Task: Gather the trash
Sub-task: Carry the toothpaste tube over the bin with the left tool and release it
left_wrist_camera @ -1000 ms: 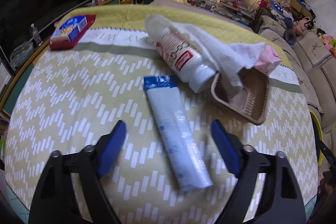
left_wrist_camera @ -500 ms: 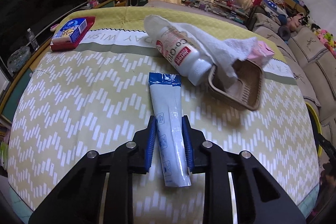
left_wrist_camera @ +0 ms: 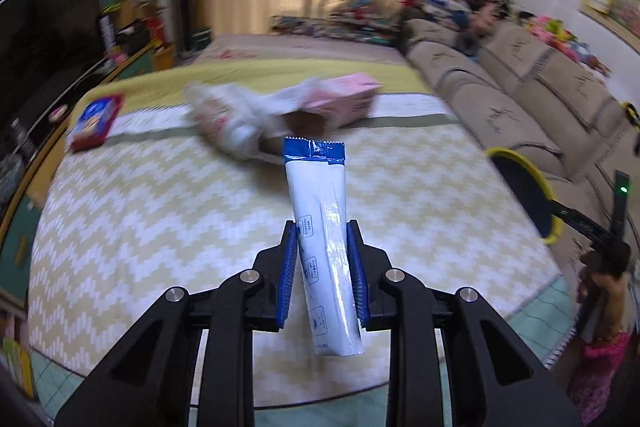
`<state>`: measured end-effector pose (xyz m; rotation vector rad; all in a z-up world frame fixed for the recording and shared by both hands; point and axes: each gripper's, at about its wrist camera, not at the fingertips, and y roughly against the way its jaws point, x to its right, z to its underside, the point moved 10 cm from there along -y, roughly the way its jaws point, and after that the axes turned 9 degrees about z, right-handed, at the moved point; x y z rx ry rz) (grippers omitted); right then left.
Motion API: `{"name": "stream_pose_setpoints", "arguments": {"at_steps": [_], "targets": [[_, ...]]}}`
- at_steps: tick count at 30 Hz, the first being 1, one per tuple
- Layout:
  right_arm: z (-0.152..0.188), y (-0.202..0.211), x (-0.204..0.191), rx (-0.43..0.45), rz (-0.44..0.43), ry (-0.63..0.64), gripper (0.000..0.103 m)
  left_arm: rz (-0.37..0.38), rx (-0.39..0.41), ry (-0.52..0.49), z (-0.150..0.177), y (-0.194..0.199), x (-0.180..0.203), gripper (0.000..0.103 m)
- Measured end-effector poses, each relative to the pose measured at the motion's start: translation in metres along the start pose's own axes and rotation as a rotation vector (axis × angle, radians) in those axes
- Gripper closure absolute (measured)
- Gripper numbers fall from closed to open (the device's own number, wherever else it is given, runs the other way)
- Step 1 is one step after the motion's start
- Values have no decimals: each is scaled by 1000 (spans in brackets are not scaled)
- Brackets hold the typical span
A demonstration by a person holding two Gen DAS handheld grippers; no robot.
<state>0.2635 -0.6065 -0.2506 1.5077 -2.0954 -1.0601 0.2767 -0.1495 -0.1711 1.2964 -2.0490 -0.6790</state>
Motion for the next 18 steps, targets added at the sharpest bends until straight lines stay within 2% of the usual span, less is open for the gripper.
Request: {"name": "stream_pose_setpoints", "arguments": {"at_steps": [6,9,14,18], "targets": [[0,33,26,63,22,-34,16,145,-6,-121,-20,-12,87,78],[1,46,45,88,42,-58,15,226,-24,-146,-29,-25,127,78],[9,54,78,98,81,-104,15,317,-47,-212,-44,-50,195,78],[17,54,100,91,105,-145,15,356,-72,-243,-52,-76,236,78]]}}
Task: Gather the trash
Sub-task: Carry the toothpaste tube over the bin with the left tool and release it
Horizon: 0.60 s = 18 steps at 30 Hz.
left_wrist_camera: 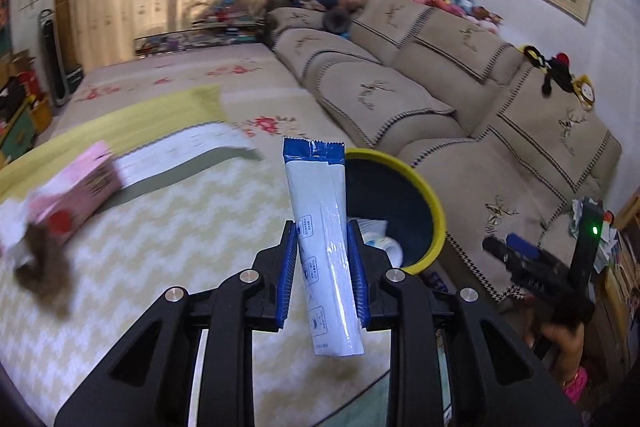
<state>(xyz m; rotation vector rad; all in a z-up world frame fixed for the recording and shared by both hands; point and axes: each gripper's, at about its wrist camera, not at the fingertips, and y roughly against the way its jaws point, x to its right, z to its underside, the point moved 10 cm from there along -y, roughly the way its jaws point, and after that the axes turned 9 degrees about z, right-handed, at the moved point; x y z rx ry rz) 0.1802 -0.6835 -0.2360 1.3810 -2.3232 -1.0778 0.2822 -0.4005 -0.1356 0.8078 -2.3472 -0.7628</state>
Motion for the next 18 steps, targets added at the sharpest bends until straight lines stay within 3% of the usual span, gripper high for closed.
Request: {"name": "stream_pose_setpoints", "arguments": {"at_steps": [9,16,18], "targets": [[8,-5,33,-8,43,-35,15,44,-119,-50,-19,-108,35,76],[11,-14,38,-26,51,-45,15,34,-166,-71,-25,-168,44,74],[11,-15,35,-28,50,-41,15,29,-177,-66,-26,-181,41,66]]}}
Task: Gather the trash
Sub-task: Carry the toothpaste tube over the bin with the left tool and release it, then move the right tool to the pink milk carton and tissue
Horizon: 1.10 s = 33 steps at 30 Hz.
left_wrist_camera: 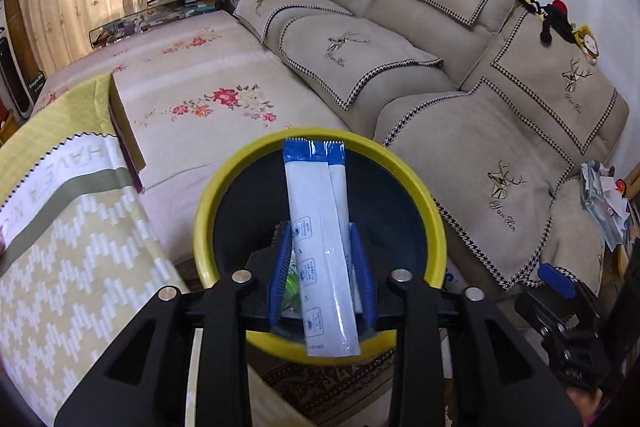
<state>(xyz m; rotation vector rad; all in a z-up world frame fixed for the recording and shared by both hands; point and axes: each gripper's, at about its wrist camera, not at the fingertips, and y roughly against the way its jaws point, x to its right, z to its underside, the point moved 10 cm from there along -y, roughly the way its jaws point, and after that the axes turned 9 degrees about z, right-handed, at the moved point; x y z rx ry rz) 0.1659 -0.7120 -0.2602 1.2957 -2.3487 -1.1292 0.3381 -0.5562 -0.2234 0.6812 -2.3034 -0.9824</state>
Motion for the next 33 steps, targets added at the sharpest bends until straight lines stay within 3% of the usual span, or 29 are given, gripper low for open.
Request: {"name": "stream_pose_setpoints", "arguments": {"at_steps": [2,8,14,21,33], "targets": [[-1,0,-3,2,-1,5,15,-13,-8,2,0,-8,-3,37],[-5,6,-21,19,-7,35,15,0,27,25,5,14,-10,29],[-7,17,-44,39,-21,88,13,-26,182,-1,20,109,-16,10],[-5,33,-83,54,-57,152,13,-122,346,43,60,223,-50,5],[3,64,-191,61,-184,307,12,-370,473,266,190,370,-166,5]]}}
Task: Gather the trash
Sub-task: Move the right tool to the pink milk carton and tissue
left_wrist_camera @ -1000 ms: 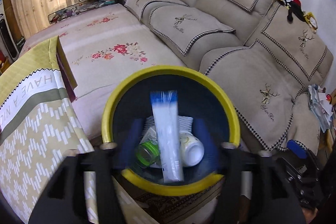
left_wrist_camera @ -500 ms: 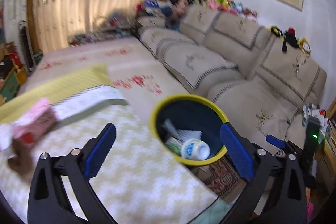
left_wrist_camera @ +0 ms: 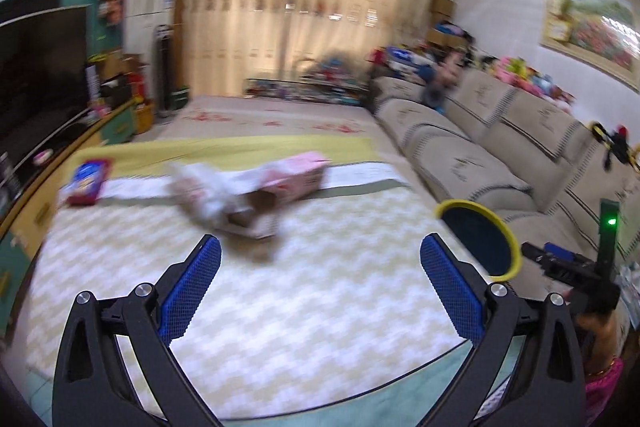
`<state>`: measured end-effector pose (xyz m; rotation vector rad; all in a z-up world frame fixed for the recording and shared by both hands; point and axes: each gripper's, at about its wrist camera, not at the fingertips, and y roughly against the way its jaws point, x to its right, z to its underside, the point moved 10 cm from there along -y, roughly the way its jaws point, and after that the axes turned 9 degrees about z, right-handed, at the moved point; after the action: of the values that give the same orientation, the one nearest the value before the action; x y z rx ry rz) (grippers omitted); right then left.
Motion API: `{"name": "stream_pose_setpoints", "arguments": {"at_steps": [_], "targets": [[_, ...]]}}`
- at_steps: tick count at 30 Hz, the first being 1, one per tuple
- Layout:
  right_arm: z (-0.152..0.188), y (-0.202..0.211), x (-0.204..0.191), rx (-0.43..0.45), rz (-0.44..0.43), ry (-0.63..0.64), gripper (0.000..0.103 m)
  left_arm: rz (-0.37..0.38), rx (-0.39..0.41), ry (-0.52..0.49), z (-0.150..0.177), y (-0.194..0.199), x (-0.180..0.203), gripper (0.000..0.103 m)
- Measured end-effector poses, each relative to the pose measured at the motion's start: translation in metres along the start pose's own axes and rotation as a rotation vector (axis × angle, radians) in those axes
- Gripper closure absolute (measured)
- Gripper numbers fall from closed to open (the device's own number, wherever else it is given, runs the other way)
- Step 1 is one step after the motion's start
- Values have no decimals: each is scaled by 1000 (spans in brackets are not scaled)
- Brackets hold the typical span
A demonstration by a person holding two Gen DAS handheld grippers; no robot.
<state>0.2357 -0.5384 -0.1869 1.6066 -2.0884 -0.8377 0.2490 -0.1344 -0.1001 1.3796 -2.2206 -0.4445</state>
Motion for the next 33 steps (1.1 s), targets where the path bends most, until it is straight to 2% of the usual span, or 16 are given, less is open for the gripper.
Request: {"name": "stream_pose_setpoints", "arguments": {"at_steps": [4,10,15,25,29,33], "targets": [[-12,-1,-52,-5,-77,64,12,-67,21,75,12,27,-52,5],[-29,-5,-132,-3,-154,185,12,-101,47,142,24,43,-95,5],[-40,-16,-198,-2,-207,264,12,-103,52,177,30,46,-113,5],[-50,-41,-295,-18,-284,373,12,-131,58,228,38,49,-140,5],[-55,-53,-332,-26,-314,424,21,-127,47,245,43,46,-144,5],[-58,-74,-354,-43,-297,457,26,-123,38,249,48,44,-146,5]]}}
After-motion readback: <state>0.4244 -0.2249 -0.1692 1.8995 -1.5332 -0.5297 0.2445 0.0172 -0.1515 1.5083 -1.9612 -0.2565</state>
